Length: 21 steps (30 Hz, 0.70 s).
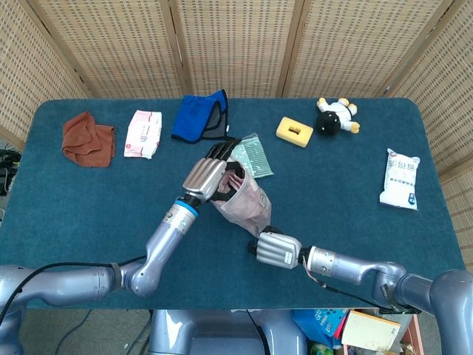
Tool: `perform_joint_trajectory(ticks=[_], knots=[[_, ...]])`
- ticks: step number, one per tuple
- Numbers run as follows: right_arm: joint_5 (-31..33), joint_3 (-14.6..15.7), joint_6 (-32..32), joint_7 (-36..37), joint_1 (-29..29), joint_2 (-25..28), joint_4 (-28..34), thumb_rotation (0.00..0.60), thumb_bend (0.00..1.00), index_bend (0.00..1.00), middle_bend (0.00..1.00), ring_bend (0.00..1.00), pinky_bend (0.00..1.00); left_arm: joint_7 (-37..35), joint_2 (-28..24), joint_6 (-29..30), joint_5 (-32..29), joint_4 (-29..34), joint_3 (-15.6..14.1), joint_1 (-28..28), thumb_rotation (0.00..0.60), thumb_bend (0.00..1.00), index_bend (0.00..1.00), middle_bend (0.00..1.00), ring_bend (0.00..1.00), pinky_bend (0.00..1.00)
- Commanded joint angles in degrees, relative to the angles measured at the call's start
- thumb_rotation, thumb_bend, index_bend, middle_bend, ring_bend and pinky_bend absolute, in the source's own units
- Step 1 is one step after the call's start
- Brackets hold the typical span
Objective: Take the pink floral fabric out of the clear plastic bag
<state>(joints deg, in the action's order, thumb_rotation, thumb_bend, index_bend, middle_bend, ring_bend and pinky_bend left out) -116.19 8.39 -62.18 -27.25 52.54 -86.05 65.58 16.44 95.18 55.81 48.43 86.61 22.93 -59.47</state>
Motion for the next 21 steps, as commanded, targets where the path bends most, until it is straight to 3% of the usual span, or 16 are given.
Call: perform_joint_trajectory(ticks=[1, 14, 21], knots=[[0.85, -0.73, 0.83, -0.59, -0.14, -0.55, 0.15, 0.600, 0.29, 0.34, 0.91, 0.93, 1.00, -0.07, -0.01, 0.00, -0.13, -0.04, -0.05, -0.03, 0.600, 0.67, 0.76, 0.00, 0.00, 0.00], [4.21, -2.16, 5.09, -3.28, -0.66, -3.52, -3.12, 0.600, 0.29, 0.35, 0.91, 0.93, 1.00, -1.65, 0.10, -0.63, -0.43, -0.60, -0.69, 0.30, 0.600, 0.67, 0.76, 0.00, 0.00, 0.00], [3.95, -1.34, 5.01, -2.64, -0.81, -5.02, -4.82, 0.600, 0.29, 0.35, 0.91, 0.93, 1.00, -2.37, 0.53, -0.80, 0.08, -1.45, -0.81, 0.15, 0.600, 0.67, 0.76, 0.00, 0.00, 0.00]])
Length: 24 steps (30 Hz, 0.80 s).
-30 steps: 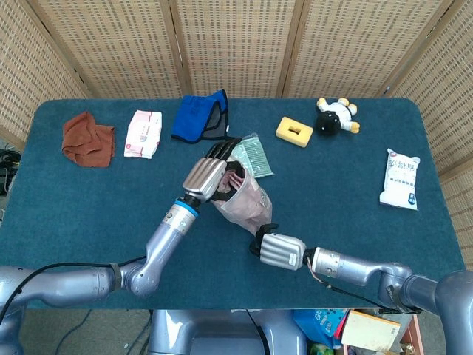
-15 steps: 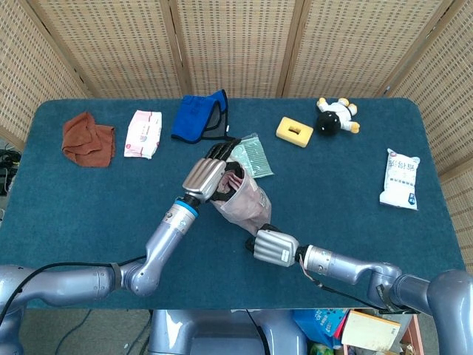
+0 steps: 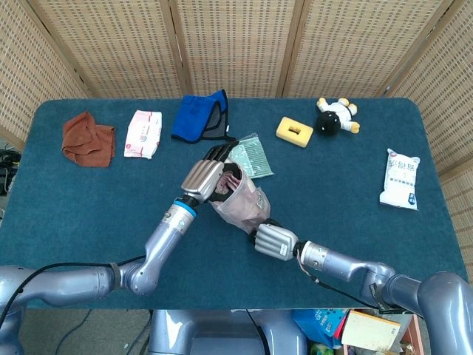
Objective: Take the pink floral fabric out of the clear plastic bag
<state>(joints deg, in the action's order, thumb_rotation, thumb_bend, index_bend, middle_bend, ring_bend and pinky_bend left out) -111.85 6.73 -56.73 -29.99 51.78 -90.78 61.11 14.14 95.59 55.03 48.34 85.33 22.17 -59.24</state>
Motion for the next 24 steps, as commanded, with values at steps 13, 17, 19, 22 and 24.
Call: perform_joint_trajectory(ticks=[13, 17, 19, 22, 24], knots=[[-2.26, 1.54, -3.45, 0.71, -0.45, -0.32, -0.75, 0.600, 0.29, 0.36, 0.91, 0.93, 1.00, -0.68, 1.13, -0.38, 0.65, -1.46, -0.16, -0.56, 0.600, 0.67, 0.76, 0.00, 0.00, 0.00], [-2.59, 1.31, -3.54, 0.44, -0.06, -0.96, -0.31, 0.600, 0.29, 0.36, 0.91, 0.93, 1.00, -0.43, 1.05, -0.24, 0.50, -1.35, -0.03, -0.65, 0.600, 0.67, 0.76, 0.00, 0.00, 0.00], [-2.80, 1.33, -3.53, 0.31, 0.13, -1.03, -0.09, 0.600, 0.29, 0.36, 0.91, 0.93, 1.00, -0.42, 1.01, -0.26, 0.36, -1.31, 0.06, -0.68, 0.600, 0.67, 0.76, 0.00, 0.00, 0.00], [-2.61, 1.19, -2.68, -0.06, 0.41, -1.34, -0.13, 0.600, 0.29, 0.36, 0.91, 0.93, 1.00, -0.29, 0.98, -0.26, 0.05, -1.34, 0.15, -0.74, 0.600, 0.67, 0.76, 0.00, 0.00, 0.00], [-2.24, 1.05, -1.97, -0.20, 0.51, -1.77, -0.40, 0.600, 0.29, 0.36, 0.91, 0.93, 1.00, -0.28, 0.87, -0.35, -0.25, -1.21, 0.22, -0.73, 0.600, 0.67, 0.76, 0.00, 0.00, 0.00]])
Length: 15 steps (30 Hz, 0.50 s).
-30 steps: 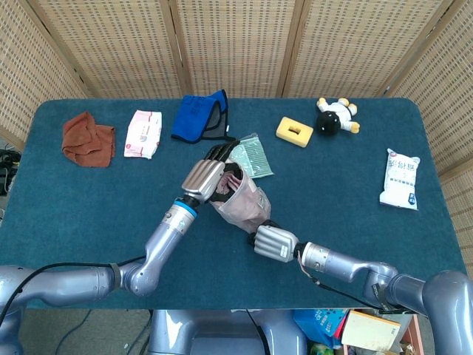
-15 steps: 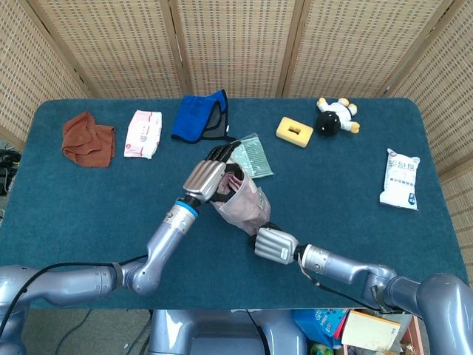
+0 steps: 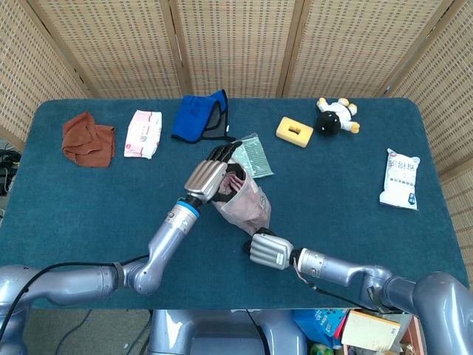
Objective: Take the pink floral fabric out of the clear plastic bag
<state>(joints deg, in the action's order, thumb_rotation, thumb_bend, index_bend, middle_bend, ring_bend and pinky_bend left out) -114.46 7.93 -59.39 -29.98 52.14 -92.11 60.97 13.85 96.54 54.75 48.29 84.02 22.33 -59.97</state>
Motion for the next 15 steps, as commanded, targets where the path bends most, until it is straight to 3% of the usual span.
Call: perform_joint_trajectory(ticks=[1, 15], knots=[[0.50, -0.19, 0.94, -0.26, 0.18, -0.63, -0.46, 0.600, 0.29, 0.36, 0.90, 0.93, 1.00, 0.03, -0.14, -0.05, -0.26, 0.16, 0.09, 0.00, 0.600, 0.67, 0.76, 0.00, 0.00, 0.00], [3.05, -1.54, 3.20, -0.36, 0.61, -3.07, -3.38, 0.600, 0.29, 0.36, 0.90, 0.93, 1.00, -0.15, -0.51, -0.46, -0.76, 0.06, -0.04, -0.01, 0.600, 0.67, 0.76, 0.00, 0.00, 0.00]])
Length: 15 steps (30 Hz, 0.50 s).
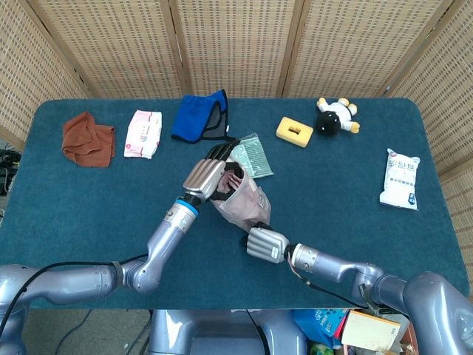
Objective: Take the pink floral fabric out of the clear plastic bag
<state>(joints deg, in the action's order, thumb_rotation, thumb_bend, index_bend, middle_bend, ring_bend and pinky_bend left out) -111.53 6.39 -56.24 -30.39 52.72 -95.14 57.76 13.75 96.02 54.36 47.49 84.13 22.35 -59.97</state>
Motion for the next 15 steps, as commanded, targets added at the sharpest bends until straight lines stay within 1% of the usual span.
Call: perform_joint_trajectory(ticks=[1, 6, 15], knots=[[0.19, 0.04, 0.09, 0.08, 0.03, -0.05, -0.28, 0.600, 0.29, 0.36, 0.90, 0.93, 1.00, -0.09, 0.03, -0.13, 0.03, -0.11, -0.08, -0.02, 0.600, 0.67, 0.76, 0.00, 0.00, 0.00], [0.49, 0.48, 0.24, 0.81, -0.07, -0.38, -1.05, 0.600, 0.30, 0.36, 0.90, 0.93, 1.00, -0.25, 0.23, -0.20, 0.31, -0.45, -0.32, -0.05, 0.600, 0.67, 0.76, 0.00, 0.00, 0.00], [0.76, 0.71, -0.10, 1.73, 0.05, -0.84, -1.89, 0.600, 0.48, 0.46, 0.90, 0.93, 1.00, -0.29, 0.31, -0.20, 0.46, -0.84, -0.48, -0.04, 0.600, 0.67, 0.76, 0.00, 0.00, 0.00]])
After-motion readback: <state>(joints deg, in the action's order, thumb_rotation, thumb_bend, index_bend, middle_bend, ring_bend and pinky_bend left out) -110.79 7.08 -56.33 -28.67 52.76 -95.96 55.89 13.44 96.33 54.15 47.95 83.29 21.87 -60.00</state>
